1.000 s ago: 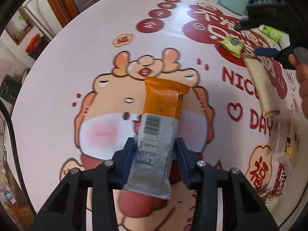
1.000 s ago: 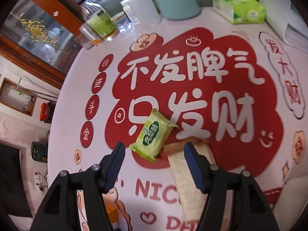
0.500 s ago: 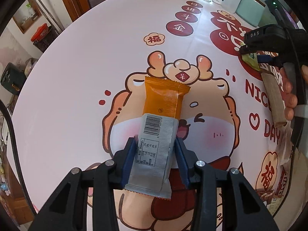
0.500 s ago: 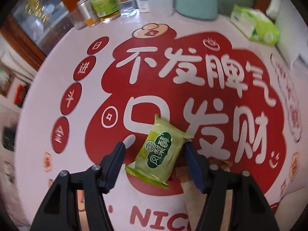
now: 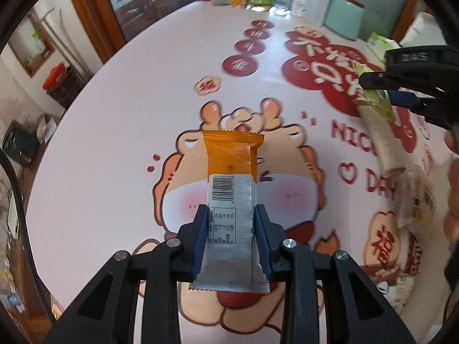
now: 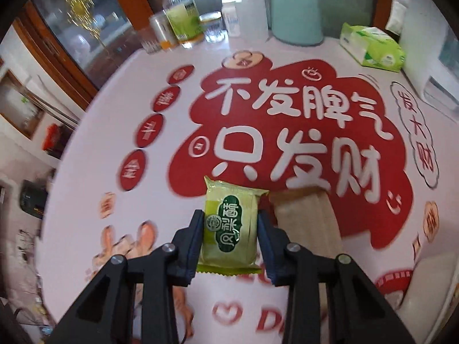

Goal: Organize snacks
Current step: 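Carry both snacks over the white tray and open both tools to drop them, then withdraw both open tools from the tray toward the remaining snacks, then grasp the yellow crab-roe snack box with the right tool while the left tool grasps the brown chocolate wrapper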

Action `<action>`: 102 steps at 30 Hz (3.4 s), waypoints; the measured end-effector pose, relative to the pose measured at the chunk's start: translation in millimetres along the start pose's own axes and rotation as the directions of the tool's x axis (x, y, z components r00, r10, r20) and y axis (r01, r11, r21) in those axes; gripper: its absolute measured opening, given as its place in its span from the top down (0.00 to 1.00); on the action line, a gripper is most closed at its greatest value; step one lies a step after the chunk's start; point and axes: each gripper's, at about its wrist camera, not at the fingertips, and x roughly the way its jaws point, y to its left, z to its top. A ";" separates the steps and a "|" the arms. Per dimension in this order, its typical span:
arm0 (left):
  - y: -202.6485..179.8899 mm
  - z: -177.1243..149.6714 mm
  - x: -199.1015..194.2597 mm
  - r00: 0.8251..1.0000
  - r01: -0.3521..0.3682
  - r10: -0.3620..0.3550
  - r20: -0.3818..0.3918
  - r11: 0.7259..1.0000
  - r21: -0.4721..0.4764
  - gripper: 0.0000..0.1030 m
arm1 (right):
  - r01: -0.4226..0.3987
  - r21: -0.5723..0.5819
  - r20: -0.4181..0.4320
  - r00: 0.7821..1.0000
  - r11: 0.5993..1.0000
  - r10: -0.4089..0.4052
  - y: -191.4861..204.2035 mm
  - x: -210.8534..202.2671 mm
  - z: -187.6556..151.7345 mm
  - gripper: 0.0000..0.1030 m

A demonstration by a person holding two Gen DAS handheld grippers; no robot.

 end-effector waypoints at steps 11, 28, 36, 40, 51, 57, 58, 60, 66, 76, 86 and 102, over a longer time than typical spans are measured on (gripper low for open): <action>-53.2 -4.0 -91.5 0.983 0.127 -0.143 0.117 0.983 0.134 0.71 | -0.155 0.061 0.193 0.971 0.986 0.141 -57.5 -150.6 -79.3 0.64; -249.0 -31.7 -219.4 0.861 0.338 -0.488 0.143 0.759 0.557 0.71 | 0.072 0.368 0.403 0.886 0.927 -0.229 -192.9 -299.2 -208.1 0.64; -300.1 -53.0 -232.9 0.851 0.331 -0.511 0.119 0.699 0.634 0.70 | 0.130 0.450 0.369 0.874 0.884 -0.316 -222.3 -312.5 -237.6 0.63; -310.3 -58.4 -225.0 0.872 0.313 -0.480 0.100 0.701 0.640 0.55 | 0.152 0.461 0.339 0.880 0.874 -0.331 -229.7 -310.5 -245.0 0.62; -295.0 -57.5 -203.2 0.916 0.259 -0.387 0.109 0.774 0.578 0.11 | 0.189 0.454 0.330 0.872 0.871 -0.361 -227.3 -309.1 -254.2 0.44; -281.9 -56.3 -200.3 0.925 0.244 -0.362 0.117 0.800 0.548 0.11 | 0.183 0.435 0.327 0.881 0.882 -0.343 -223.3 -303.2 -252.5 0.44; -279.6 -56.5 -200.3 0.926 0.241 -0.359 0.120 0.803 0.546 0.11 | 0.181 0.432 0.327 0.882 0.883 -0.341 -222.5 -302.5 -252.3 0.44; -274.2 -56.1 -201.0 0.928 0.231 -0.349 0.129 0.812 0.537 0.11 | 0.178 0.425 0.329 0.883 0.888 -0.334 -220.2 -301.2 -252.0 0.44; -251.6 -52.4 -207.8 0.932 0.203 -0.321 0.167 0.845 0.494 0.11 | 0.190 0.394 0.334 0.882 0.899 -0.333 -213.5 -299.1 -251.0 0.44; -188.2 -33.7 -219.3 0.937 0.117 -0.229 0.264 0.918 0.379 0.11 | 0.175 0.316 0.334 0.899 0.932 -0.282 -194.1 -288.2 -244.6 0.44; -142.4 -22.0 -221.6 0.935 0.059 -0.167 0.314 0.944 0.325 0.11 | 0.147 0.203 0.330 0.921 0.968 -0.209 -154.9 -272.5 -234.0 0.44; -125.0 -48.7 -130.2 0.955 0.147 -0.263 0.141 0.827 0.543 0.10 | 0.098 -0.183 0.276 0.960 0.978 -0.045 -103.1 -212.1 -170.3 0.30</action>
